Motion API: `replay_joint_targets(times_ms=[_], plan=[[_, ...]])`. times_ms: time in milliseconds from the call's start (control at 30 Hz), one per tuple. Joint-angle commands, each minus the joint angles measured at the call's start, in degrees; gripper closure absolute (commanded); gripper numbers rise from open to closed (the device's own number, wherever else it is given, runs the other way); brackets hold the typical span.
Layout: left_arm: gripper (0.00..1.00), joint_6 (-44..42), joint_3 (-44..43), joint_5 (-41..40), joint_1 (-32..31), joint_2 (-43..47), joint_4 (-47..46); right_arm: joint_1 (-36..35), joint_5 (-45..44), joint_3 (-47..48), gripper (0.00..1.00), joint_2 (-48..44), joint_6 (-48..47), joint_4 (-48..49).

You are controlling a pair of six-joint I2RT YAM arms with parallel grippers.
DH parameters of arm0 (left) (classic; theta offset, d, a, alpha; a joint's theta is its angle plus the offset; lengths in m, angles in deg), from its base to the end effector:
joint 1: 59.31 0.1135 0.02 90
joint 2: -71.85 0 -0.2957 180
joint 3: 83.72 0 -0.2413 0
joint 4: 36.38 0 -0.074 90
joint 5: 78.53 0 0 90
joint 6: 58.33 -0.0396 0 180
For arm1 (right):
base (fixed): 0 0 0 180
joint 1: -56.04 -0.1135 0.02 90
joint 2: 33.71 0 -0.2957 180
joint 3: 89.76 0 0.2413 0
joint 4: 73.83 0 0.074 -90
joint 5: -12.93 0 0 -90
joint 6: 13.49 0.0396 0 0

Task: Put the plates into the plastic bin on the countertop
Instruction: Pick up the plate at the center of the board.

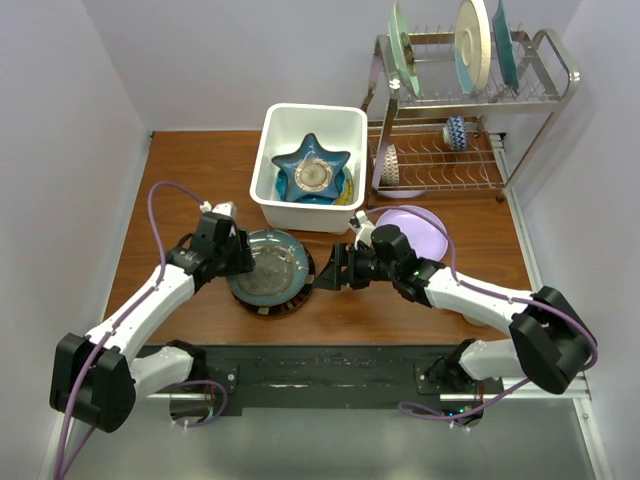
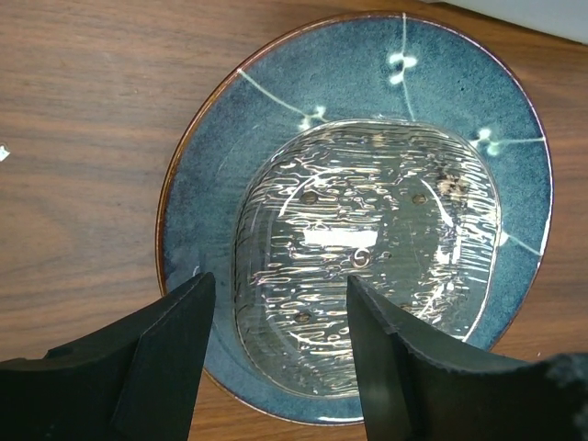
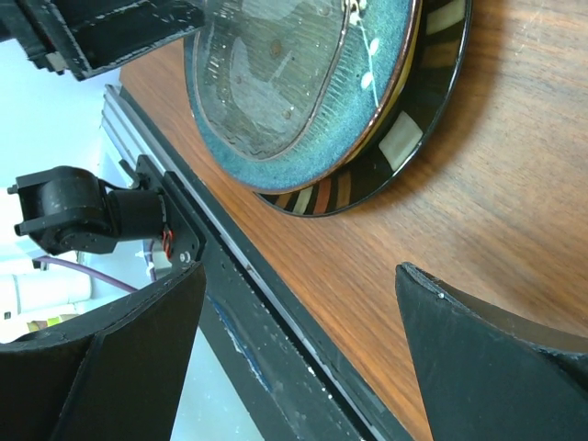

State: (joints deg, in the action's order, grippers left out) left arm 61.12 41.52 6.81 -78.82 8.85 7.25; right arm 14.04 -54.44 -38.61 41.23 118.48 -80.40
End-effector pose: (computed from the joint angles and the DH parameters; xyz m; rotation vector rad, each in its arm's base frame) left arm 0.1845 -0.0620 0.2531 -0.2507 2.4783 -0.2645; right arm 0.1825 0.1849 0.2458 -0.2664 2.3179 1.2335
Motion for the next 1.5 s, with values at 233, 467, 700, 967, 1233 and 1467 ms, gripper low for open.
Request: replay_joint_targets(times_ms=[233,467,700,967,1233,1467], plan=[[0.42,2.09,2.91,-0.52,0.35,-4.66,-6.02,-0.28,0.66,1.74,0.12,0.30,-0.84,3.33],[0.52,2.98,4.76,-0.43,0.44,-4.94,-7.79,-0.28,0.66,2.27,0.12,-0.05,-2.25,1.92],[0.81,3.33,5.29,0.62,0.44,-4.33,-8.05,-0.28,0.22,1.39,0.12,-0.05,-2.07,2.36],[1.00,3.86,5.03,1.68,0.44,-1.34,-7.79,-0.28,-0.75,0.86,0.12,2.23,-0.85,4.47],[1.00,3.86,2.92,1.50,0.52,2.27,-6.21,-0.36,-1.19,2.36,0.13,6.36,0.21,6.66],[1.00,2.90,0.28,0.45,1.31,5.61,-2.61,-0.28,-1.71,3.32,0.14,10.40,1.44,9.56]])
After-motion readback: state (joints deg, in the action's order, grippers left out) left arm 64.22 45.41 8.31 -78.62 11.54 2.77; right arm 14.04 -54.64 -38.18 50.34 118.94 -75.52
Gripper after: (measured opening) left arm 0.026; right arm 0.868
